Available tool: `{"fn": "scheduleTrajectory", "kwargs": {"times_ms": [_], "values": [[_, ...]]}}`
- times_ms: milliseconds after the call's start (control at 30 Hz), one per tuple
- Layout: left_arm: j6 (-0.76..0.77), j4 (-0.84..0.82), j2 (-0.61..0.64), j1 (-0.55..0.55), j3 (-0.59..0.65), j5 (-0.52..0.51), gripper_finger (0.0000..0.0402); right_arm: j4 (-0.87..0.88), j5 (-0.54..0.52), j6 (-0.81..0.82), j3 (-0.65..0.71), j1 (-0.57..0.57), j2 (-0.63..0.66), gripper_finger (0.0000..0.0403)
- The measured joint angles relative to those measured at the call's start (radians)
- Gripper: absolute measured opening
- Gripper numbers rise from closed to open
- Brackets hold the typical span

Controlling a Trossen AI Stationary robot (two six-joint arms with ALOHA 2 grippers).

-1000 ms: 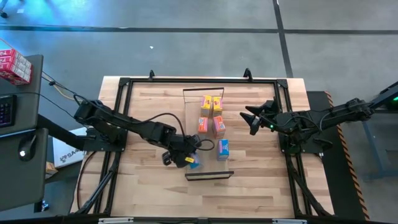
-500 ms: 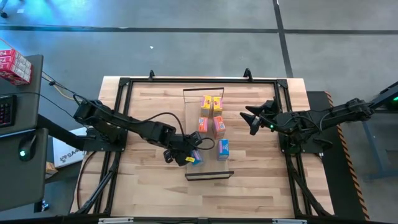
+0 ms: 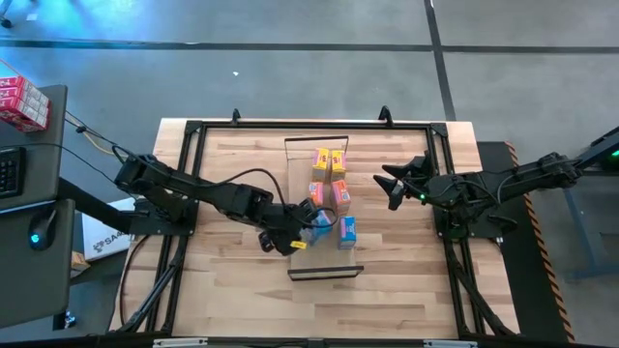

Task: Stack cereal on shelf
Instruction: Stack the blue cereal box on the shelf aligned with the other blue cereal box

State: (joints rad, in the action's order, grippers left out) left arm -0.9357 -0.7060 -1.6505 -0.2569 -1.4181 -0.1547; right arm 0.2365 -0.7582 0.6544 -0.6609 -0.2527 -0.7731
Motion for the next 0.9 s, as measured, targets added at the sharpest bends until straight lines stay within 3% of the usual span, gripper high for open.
{"fn": "scheduleTrajectory", "kwargs": {"times_ms": [333, 500, 600, 733, 900], "values": [[0.033, -0.012, 0.013, 0.001, 0.0, -0.065, 0.0223, 0.0, 0.0, 0.0, 0.0, 0.0, 0.0, 0.0236], [0.132, -0.034, 0.068, 0.009, 0.001, -0.083, 0.0219, 0.0, 0.001, 0.0, 0.0, 0.0, 0.0, 0.0236], [0.285, -0.032, 0.141, 0.033, 0.001, -0.067, 0.0204, 0.0, 0.001, 0.0, 0.0, 0.0, 0.0, 0.0236], [0.604, 0.052, 0.253, 0.122, 0.056, 0.04, 0.0151, 0.005, 0.001, 0.0, 0.0, 0.0, 0.0, 0.0236], [0.854, 0.291, 0.393, 0.181, 0.31, 0.041, 0.0026, 0.009, -0.001, 0.0, 0.0, 0.0, -0.003, 0.0236]]}}
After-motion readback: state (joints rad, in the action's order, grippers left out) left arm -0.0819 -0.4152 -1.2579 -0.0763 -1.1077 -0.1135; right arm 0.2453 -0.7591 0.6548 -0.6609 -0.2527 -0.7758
